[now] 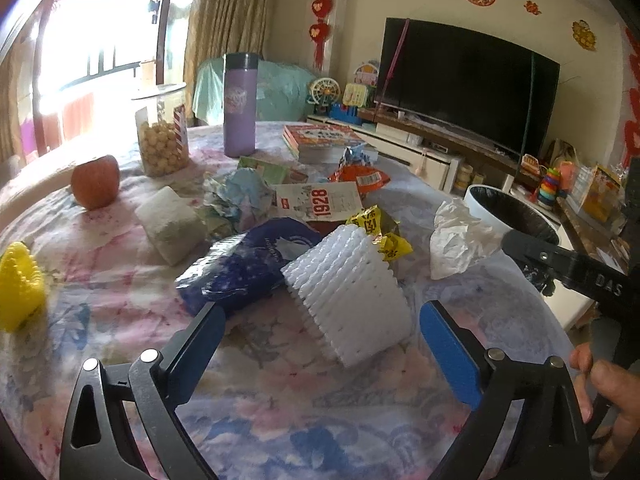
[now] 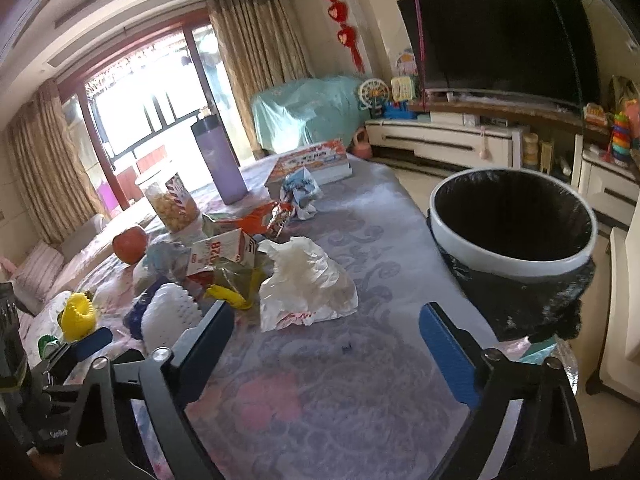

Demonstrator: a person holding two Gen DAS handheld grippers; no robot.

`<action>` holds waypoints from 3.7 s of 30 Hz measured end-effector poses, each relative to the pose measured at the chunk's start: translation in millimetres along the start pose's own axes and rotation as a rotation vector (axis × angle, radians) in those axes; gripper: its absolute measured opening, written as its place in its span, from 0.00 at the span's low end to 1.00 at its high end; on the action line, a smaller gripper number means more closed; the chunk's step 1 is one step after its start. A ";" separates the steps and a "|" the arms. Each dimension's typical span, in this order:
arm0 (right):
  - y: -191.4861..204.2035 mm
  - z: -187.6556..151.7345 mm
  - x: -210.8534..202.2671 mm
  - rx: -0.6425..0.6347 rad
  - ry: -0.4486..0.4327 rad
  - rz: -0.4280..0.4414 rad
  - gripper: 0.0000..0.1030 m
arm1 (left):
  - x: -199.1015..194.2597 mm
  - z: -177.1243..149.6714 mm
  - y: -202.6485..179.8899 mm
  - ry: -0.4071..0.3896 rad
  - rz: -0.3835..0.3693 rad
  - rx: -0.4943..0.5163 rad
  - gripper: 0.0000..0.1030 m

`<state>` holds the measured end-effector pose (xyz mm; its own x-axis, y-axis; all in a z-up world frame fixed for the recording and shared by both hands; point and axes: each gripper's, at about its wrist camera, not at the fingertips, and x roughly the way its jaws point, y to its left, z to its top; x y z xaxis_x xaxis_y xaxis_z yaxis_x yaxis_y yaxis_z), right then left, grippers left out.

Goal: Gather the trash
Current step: 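Grasp the white mesh fruit net with the left tool while the right tool grasps crumpled white tissue, then carry the mesh net and tissue with both tools over the black trash bin, then open both tools to drop the net and tissue into the bin, then move both open tools back toward the trash on the table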

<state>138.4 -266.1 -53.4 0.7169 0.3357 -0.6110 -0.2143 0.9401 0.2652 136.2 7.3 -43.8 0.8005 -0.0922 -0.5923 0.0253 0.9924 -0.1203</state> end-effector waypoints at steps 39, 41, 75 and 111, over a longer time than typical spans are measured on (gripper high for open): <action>-82.7 4.9 -37.1 0.146 0.025 0.002 0.11 | 59.3 42.3 -83.2 0.081 -0.283 0.180 0.05; -91.5 6.7 -43.5 0.155 0.013 -0.013 0.11 | 64.3 46.0 -90.0 0.084 -0.296 0.189 0.05; -185.9 65.7 -17.8 0.205 0.027 -0.149 0.11 | 199.3 129.0 -197.5 0.153 -0.425 0.281 0.05; -148.9 28.2 -35.6 0.306 0.022 -0.072 0.90 | 88.7 45.0 -146.9 0.132 -0.276 0.131 0.69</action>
<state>163.6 -419.7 -50.1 0.7081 0.2736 -0.6510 0.0481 0.9011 0.4310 230.5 -142.9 -42.8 0.6687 -0.3602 -0.6505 0.3139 0.9298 -0.1922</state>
